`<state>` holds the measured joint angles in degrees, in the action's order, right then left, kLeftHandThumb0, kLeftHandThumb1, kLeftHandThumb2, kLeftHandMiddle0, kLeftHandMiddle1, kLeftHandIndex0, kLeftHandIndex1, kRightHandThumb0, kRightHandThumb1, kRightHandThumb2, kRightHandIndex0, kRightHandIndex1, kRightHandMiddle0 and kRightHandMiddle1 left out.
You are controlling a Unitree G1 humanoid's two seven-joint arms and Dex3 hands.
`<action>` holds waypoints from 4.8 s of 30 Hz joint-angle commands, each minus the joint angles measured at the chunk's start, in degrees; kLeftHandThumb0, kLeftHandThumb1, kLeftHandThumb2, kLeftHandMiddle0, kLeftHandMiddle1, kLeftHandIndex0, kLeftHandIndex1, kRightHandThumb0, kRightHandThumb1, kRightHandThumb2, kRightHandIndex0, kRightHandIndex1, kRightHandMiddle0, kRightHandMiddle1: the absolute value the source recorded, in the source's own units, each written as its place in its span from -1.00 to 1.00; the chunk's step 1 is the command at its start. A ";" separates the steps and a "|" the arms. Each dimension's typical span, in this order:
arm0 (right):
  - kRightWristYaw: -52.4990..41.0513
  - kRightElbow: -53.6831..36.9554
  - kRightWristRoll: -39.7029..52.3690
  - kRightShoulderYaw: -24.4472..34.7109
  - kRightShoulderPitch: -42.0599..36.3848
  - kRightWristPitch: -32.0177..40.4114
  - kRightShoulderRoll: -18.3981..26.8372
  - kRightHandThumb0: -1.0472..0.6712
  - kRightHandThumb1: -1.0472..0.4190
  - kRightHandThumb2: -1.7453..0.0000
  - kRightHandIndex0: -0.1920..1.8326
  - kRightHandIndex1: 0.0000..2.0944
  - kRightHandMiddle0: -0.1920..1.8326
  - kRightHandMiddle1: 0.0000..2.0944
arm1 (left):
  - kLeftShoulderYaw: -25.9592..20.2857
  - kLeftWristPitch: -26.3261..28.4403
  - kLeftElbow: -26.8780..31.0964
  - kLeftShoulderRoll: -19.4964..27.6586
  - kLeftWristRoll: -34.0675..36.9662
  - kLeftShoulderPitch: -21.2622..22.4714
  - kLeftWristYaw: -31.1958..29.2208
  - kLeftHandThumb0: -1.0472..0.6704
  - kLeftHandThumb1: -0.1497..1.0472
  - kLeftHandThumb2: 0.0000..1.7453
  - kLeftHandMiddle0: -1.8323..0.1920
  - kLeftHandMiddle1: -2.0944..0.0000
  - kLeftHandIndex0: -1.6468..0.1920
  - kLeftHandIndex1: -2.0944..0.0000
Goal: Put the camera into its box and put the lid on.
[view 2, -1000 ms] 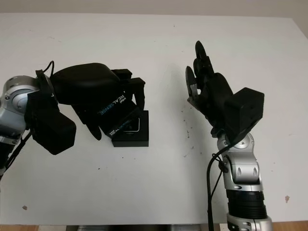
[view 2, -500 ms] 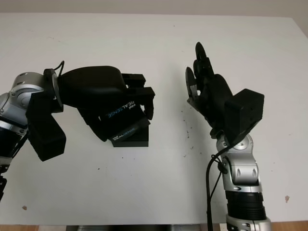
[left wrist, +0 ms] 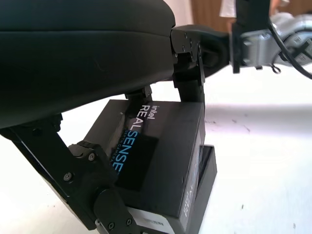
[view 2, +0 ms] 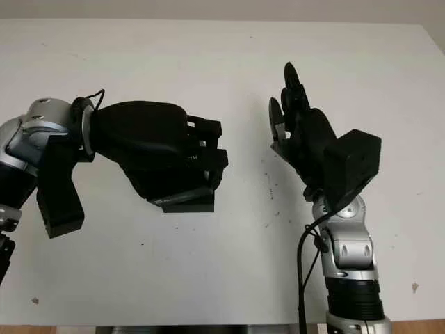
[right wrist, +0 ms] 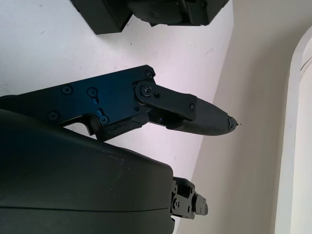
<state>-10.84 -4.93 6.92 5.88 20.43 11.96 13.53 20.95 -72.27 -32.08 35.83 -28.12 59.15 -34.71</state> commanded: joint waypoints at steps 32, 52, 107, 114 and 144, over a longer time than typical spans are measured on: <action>0.38 -1.29 0.75 0.49 -2.39 -1.00 -0.78 -0.52 -1.00 0.24 -0.94 -0.94 -0.95 -0.94 | 6.56 -6.54 -9.61 -3.33 -0.81 8.88 2.53 -0.10 0.98 -0.93 0.69 -0.72 0.74 -0.74; 1.13 -2.63 0.72 0.15 -2.99 0.10 -1.26 -0.53 -1.00 0.24 -0.95 -0.95 -0.96 -0.94 | 8.88 -8.26 -13.31 -5.40 -0.84 12.13 3.64 -0.04 0.94 -0.94 0.65 -0.64 0.72 -0.50; -0.56 -2.87 0.58 0.63 -2.94 1.47 -0.46 -0.52 -1.00 0.25 -0.98 -0.95 -0.98 -0.95 | 6.98 14.66 7.45 5.94 -1.81 6.65 -6.32 -0.98 0.97 -0.93 1.00 1.00 1.00 1.00; -0.42 -2.68 0.75 1.02 -2.98 1.03 -0.46 -0.53 -1.00 0.27 -0.96 -0.94 -0.96 -0.94 | 4.35 26.10 16.39 5.74 10.15 1.56 -14.75 -1.00 1.00 -0.83 1.00 1.00 1.00 1.00; 6.42 -7.63 -0.50 9.13 0.47 4.13 3.98 -0.53 -1.00 0.26 -0.89 -0.92 -0.88 -0.90 | -2.75 52.07 47.45 2.79 -4.77 -22.71 -6.88 -1.00 1.00 -0.76 1.00 1.00 1.00 1.00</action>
<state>-4.55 -11.42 5.99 14.32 20.73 16.06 16.91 17.62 -19.87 14.24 39.27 -32.52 37.50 -42.19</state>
